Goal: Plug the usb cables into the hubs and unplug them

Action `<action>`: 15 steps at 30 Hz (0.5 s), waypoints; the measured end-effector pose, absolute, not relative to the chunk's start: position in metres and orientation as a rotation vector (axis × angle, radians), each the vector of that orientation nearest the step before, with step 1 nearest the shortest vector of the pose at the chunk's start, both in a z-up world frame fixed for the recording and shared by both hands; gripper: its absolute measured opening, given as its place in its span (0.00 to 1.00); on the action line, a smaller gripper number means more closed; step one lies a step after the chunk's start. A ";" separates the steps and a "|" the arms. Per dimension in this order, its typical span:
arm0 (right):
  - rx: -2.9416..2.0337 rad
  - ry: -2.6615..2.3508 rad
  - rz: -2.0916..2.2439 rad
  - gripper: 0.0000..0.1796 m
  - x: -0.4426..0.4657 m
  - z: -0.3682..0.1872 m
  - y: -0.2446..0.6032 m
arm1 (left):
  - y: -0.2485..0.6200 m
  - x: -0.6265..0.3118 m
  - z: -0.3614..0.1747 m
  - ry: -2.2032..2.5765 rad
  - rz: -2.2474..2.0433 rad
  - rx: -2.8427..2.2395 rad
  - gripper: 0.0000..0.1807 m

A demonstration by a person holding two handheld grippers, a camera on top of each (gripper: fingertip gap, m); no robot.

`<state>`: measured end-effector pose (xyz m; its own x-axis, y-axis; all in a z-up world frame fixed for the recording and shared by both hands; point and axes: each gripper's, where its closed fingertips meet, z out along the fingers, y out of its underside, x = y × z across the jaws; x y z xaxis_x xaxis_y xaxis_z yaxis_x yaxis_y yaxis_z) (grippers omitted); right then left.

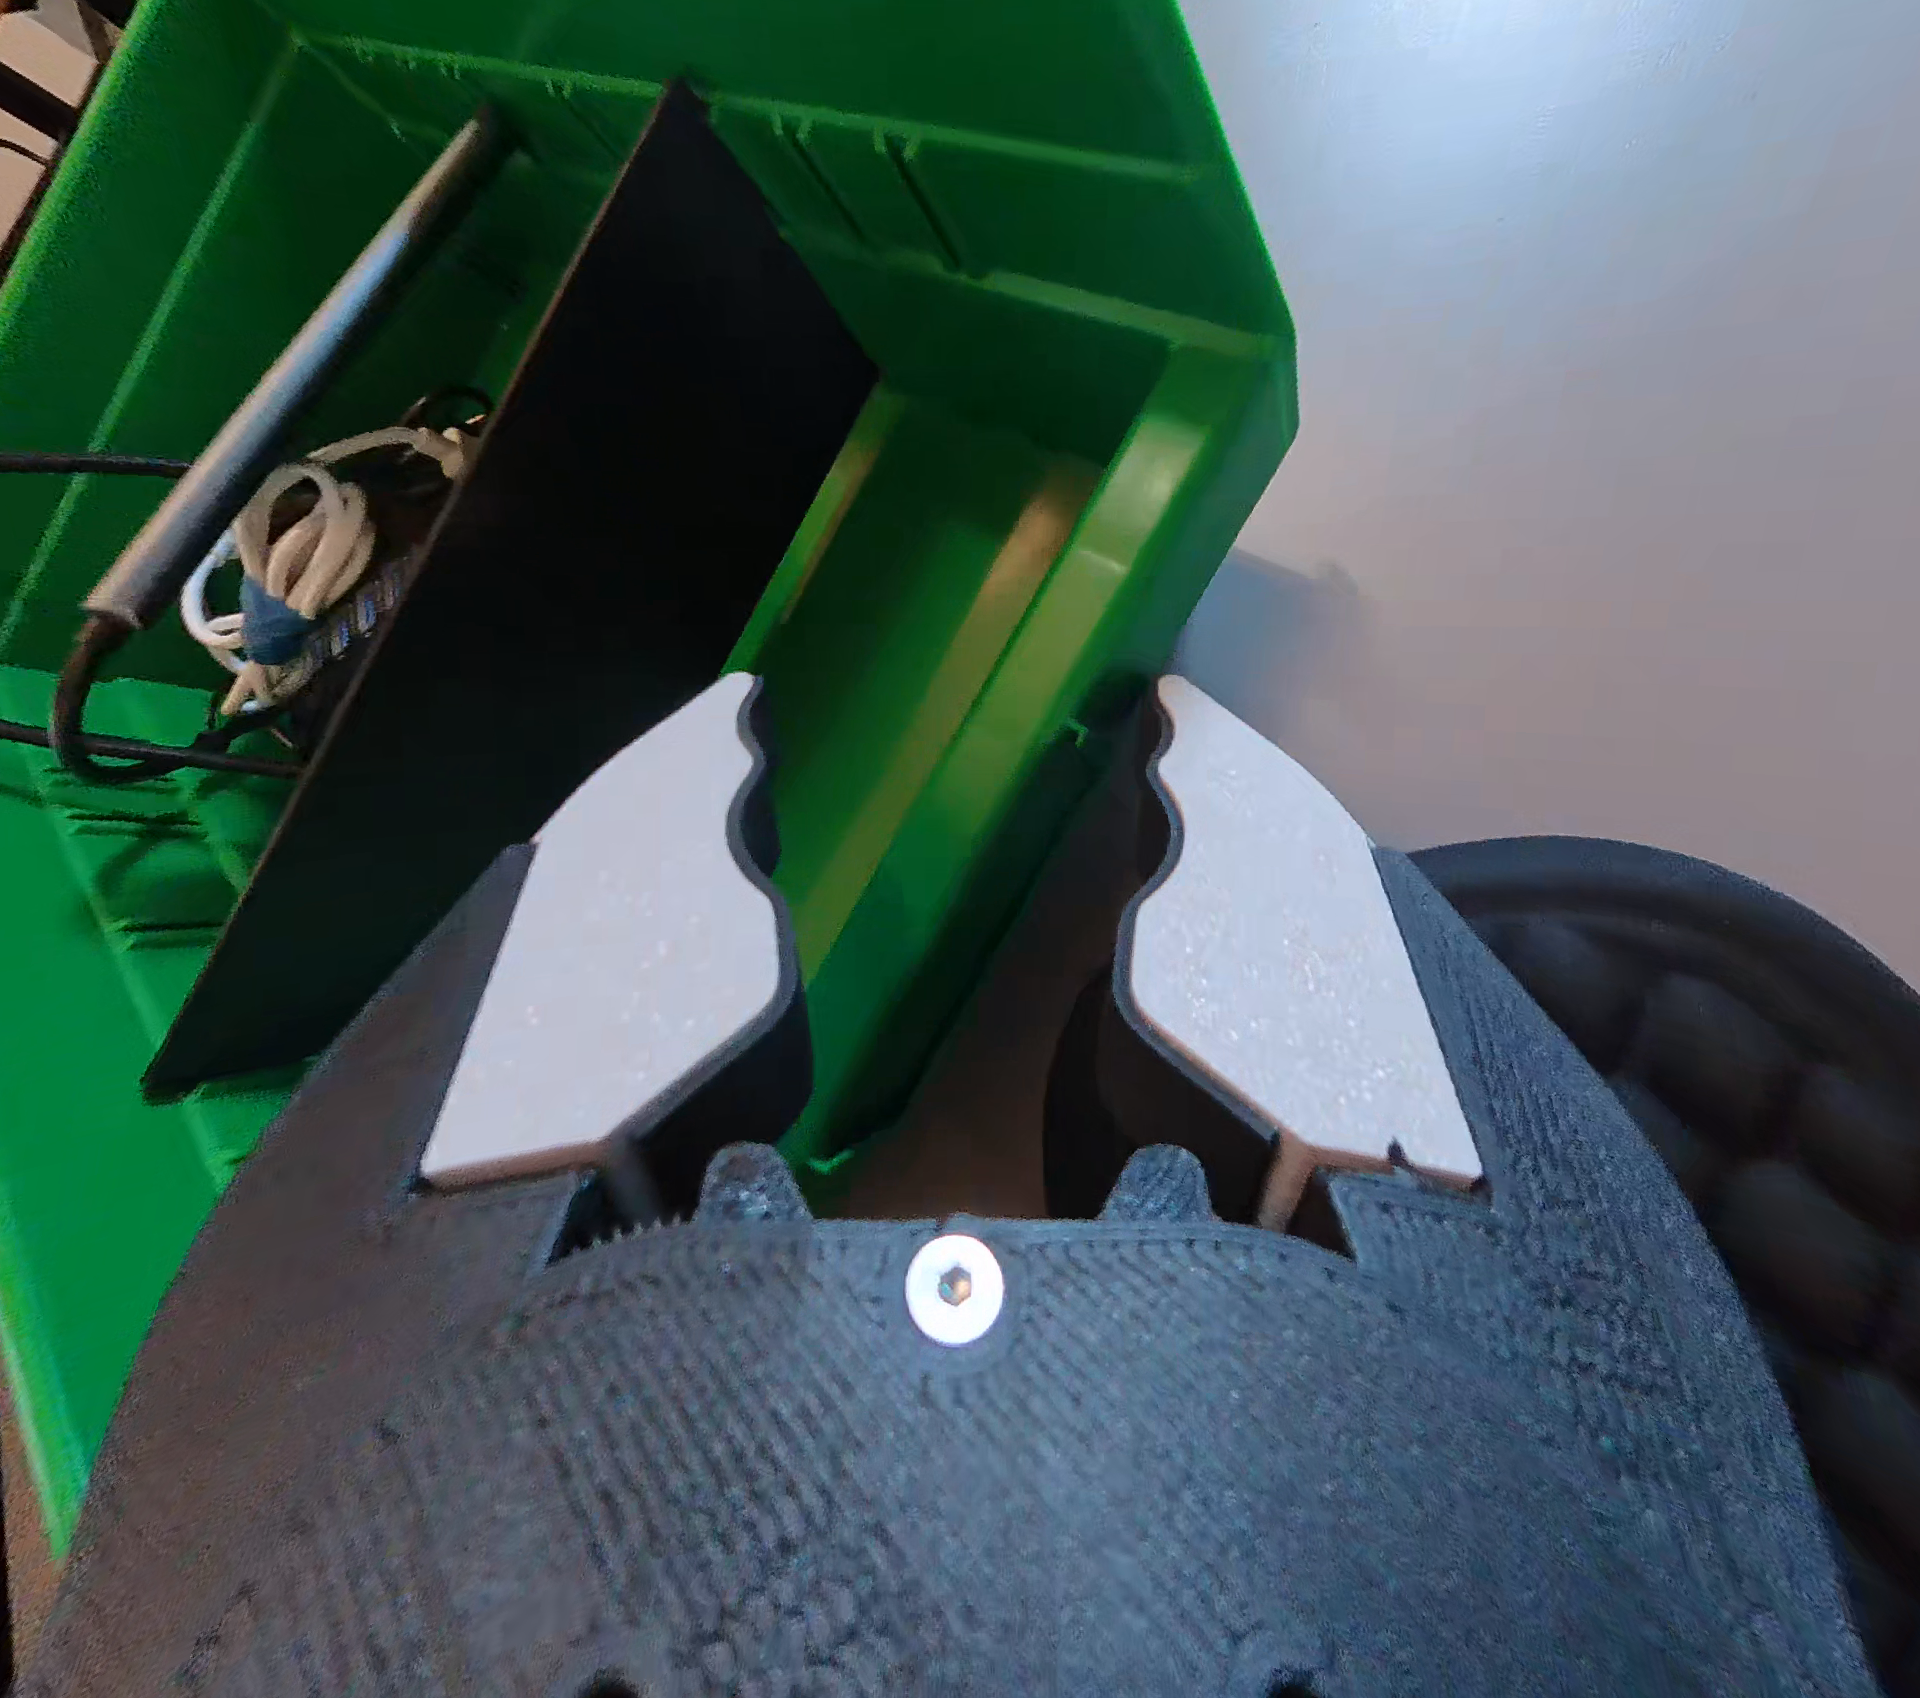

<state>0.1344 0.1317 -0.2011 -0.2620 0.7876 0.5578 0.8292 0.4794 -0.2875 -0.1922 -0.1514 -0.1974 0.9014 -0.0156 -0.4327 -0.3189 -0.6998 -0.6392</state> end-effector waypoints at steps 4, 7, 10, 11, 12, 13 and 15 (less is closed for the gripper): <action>-1.396 -1.800 0.123 0.23 0.138 -0.175 0.145 | -0.140 -0.192 -0.201 0.219 0.443 -2.244 0.38; -1.328 -1.687 0.262 0.22 0.125 -0.156 0.137 | -0.132 -0.190 -0.201 0.234 0.420 -2.168 0.35; -1.284 -1.650 0.375 0.22 0.113 -0.150 0.129 | -0.130 -0.190 -0.199 0.246 0.463 -2.120 0.36; -1.280 -1.629 0.418 0.21 0.110 -0.148 0.128 | -0.130 -0.190 -0.199 0.248 0.479 -2.111 0.36; -1.285 -1.617 0.455 0.22 0.108 -0.148 0.127 | -0.130 -0.190 -0.198 0.250 0.493 -2.105 0.36; -1.299 -1.619 0.472 0.22 0.107 -0.150 0.127 | -0.130 -0.190 -0.198 0.252 0.505 -2.100 0.37; -1.291 -1.599 0.450 0.22 0.105 -0.152 0.132 | -0.131 -0.191 -0.197 0.255 0.524 -2.091 0.37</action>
